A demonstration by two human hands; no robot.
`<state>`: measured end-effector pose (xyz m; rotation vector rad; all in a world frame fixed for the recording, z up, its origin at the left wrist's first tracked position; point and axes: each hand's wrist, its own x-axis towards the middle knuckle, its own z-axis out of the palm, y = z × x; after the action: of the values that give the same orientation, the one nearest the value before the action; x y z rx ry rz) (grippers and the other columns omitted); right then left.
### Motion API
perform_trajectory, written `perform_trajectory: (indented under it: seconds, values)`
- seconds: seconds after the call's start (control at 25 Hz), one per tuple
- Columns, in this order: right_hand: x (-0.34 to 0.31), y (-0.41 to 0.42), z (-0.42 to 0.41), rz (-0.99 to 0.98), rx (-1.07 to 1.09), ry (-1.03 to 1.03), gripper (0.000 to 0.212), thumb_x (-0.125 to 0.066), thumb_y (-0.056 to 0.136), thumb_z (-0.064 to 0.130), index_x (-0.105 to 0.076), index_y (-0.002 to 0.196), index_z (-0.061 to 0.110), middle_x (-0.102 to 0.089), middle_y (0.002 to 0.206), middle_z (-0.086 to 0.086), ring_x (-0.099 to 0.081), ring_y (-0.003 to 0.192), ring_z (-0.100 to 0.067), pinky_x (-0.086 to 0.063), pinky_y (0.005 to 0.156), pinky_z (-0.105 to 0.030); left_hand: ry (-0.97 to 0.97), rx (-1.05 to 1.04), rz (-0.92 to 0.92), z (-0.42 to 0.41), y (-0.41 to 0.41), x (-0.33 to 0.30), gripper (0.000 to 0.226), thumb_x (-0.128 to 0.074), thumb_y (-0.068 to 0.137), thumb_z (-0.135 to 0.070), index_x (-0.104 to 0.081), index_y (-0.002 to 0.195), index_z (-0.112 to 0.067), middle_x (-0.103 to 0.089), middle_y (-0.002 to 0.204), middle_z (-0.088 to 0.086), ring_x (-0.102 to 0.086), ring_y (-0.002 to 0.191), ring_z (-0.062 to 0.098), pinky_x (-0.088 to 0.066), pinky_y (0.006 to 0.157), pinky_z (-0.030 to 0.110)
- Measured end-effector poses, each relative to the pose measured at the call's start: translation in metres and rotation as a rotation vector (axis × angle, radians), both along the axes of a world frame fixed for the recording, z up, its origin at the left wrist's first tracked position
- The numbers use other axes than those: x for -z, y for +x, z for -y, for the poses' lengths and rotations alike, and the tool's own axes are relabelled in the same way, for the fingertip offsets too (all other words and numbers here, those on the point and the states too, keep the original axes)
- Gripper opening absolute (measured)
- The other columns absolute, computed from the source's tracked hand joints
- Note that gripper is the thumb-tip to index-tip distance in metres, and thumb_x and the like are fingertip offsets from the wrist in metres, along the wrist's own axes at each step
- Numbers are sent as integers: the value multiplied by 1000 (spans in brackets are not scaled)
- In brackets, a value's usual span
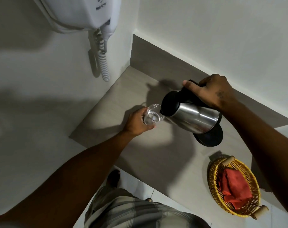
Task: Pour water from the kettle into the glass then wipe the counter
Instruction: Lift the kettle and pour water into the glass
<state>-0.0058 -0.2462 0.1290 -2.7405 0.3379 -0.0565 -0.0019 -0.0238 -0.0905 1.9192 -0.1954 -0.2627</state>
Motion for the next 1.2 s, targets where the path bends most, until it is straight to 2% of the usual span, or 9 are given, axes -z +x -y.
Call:
perform_trajectory:
  seconds: [0.08, 0.16, 0.32, 0.44, 0.56, 0.68, 1.0, 1.2]
  values:
    - [-3, 1, -5, 6, -2, -8, 67, -53, 69, 89, -63, 50, 26, -59, 50, 4, -57, 54, -12, -34, 48, -25, -12, 9, -28, -1, 0, 0, 67, -95, 58, -15, -66, 118, -8, -74, 111, 9, -71, 102, 26, -58, 87, 48]
    - [-5, 3, -9, 4, -11, -33, 61, -51, 68, 90, -60, 50, 32, -60, 53, 8, -55, 55, -7, -32, 48, -23, -16, 14, -32, -1, 0, 1, 66, -94, 59, -14, -66, 118, -9, -73, 113, 10, -70, 104, 27, -57, 89, 49]
    - [-4, 9, -10, -26, -25, -115, 78, -43, 63, 95, -68, 60, 21, -63, 60, -1, -57, 61, -15, -37, 50, -27, -27, 13, -34, 0, -1, -1, 64, -94, 60, -13, -65, 117, -10, -73, 113, 11, -70, 104, 27, -57, 89, 50]
    - [-4, 11, -12, -44, -36, -162, 83, -44, 64, 94, -73, 69, 17, -69, 71, -4, -59, 66, -18, -52, 60, -33, -23, 10, -28, 0, -2, -1, 62, -94, 59, -14, -66, 114, -10, -74, 110, 10, -70, 102, 27, -58, 87, 49]
    - [-5, 14, -16, -58, -38, -208, 86, -44, 63, 95, -75, 74, 15, -70, 74, -6, -59, 67, -21, -52, 65, -35, -26, 11, -50, 0, -2, -1, 60, -94, 60, -13, -66, 113, -8, -73, 110, 11, -70, 102, 29, -58, 86, 50]
    - [-8, 17, -21, -67, -57, -234, 88, -41, 61, 97, -76, 76, 18, -69, 72, -3, -58, 67, -22, -49, 61, -33, -9, 18, -44, -1, -2, 0, 60, -93, 61, -15, -65, 113, -7, -73, 109, 11, -69, 101, 29, -58, 85, 50]
    - [-14, 27, -34, -101, -129, -331, 87, -35, 60, 98, -69, 65, 19, -61, 63, -1, -53, 60, -17, -38, 53, -29, -11, 13, -1, -4, -4, -4, 64, -95, 58, -19, -66, 115, -14, -73, 108, 4, -70, 99, 21, -59, 85, 46]
    - [-15, 31, -38, -104, -149, -365, 86, -36, 61, 99, -67, 61, 19, -60, 59, -2, -53, 57, -17, -37, 52, -28, -1, 8, 35, -5, -5, -6, 65, -96, 55, -19, -68, 114, -15, -74, 107, 1, -71, 95, 18, -61, 82, 43]
